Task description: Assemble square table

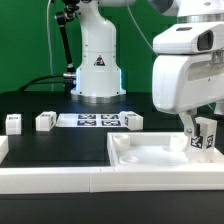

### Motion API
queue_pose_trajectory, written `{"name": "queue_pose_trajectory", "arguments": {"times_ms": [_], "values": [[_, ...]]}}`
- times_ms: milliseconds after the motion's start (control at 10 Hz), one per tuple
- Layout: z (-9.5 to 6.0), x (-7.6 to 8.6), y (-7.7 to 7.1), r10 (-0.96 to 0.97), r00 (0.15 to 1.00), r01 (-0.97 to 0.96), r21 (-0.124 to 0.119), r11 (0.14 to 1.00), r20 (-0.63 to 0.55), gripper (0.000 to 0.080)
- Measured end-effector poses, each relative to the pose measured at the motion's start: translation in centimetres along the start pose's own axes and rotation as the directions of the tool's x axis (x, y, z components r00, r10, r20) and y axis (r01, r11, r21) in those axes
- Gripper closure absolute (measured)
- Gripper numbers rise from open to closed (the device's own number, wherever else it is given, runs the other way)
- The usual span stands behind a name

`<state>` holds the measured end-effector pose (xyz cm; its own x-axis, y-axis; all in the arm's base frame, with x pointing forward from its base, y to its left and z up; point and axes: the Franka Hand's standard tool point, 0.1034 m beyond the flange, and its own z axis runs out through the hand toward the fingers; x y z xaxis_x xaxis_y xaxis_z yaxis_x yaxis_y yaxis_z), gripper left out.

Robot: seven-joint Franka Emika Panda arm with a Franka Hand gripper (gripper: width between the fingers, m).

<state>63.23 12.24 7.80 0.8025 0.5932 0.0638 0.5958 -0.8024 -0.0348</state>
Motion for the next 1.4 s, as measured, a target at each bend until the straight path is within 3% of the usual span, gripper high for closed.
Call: {"name": "queue_pose_trajectory", "arguments": {"times_ms": [200, 400, 800, 1400], "values": [[0.0, 0.0, 0.0, 0.008, 1.0, -0.008, 0.001, 1.0, 0.0, 0.0511], [0.0, 0.0, 0.01, 0.026, 1.0, -0.026, 0.001, 1.0, 0.0, 0.051], [-0.01, -0.06, 0.23, 0.334, 0.943, -0.334, 0.002, 0.943, -0.006, 0.051], [-0.02, -0.15, 0.69, 0.749, 0.662, -0.749, 0.01, 0.663, -0.029, 0.0509]]}}
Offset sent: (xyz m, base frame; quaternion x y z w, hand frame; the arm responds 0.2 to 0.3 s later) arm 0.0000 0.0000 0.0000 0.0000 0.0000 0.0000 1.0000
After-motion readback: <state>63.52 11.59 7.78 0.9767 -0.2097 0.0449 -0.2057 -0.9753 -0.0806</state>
